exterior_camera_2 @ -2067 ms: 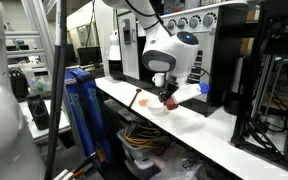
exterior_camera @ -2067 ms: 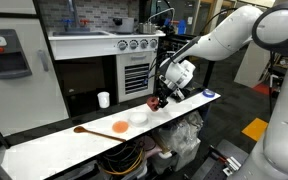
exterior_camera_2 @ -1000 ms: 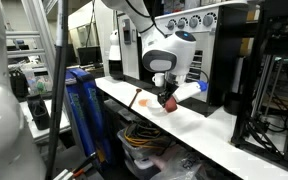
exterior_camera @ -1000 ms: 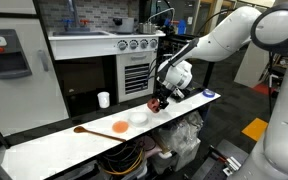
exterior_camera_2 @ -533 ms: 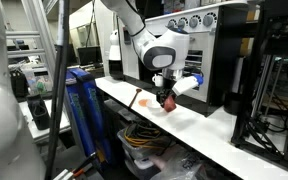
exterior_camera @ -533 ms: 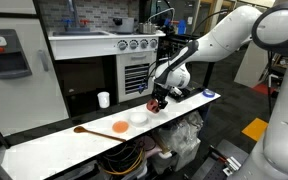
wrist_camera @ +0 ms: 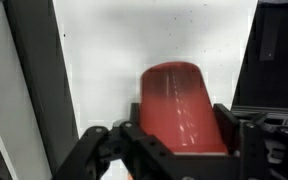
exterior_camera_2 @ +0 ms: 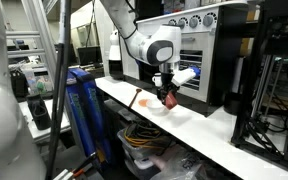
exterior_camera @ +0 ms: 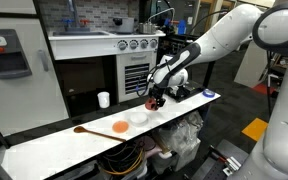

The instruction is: Pick the pink cup and pour the beans into the bowl

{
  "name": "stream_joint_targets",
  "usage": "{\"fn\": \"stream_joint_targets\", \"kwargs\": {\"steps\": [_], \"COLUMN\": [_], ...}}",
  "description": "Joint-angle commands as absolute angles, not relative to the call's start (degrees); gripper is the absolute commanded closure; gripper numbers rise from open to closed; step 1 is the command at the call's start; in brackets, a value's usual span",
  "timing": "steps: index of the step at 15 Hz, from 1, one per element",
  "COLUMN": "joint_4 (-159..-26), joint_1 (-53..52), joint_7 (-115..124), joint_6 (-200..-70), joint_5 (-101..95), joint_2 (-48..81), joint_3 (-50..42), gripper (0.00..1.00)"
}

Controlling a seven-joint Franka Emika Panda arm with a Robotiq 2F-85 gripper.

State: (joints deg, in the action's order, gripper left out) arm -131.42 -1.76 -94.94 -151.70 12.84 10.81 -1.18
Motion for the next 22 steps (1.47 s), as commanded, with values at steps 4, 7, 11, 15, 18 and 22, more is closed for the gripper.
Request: {"fn": "stream_joint_targets", "kwargs": {"steps": [4,7,11,15,18,22], "joint_4": [-128.94,-127.90,-126.70,-126.17,-126.14,-125.32], "joint_1": [-0.75,-1.32,-2.08,-2.70,-3.33,-3.77], "joint_7": [-88.93,-86.55,-83.43,-81.10,-78.27,-72.74], "joint_6": [-151.45,-151.16,-150.03,-148.85,-148.43,-147.78], "joint_5": [4.30,0.09,-5.49,-9.63,-13.85,-20.38], "joint_2": [11.54,11.84,12.25,12.62,13.00,14.14], "joint_3": [1.38,1.87,2.87,3.68,3.43,2.78], "gripper": [0.52,0.52,0.52,0.52,0.52,0.52]}}
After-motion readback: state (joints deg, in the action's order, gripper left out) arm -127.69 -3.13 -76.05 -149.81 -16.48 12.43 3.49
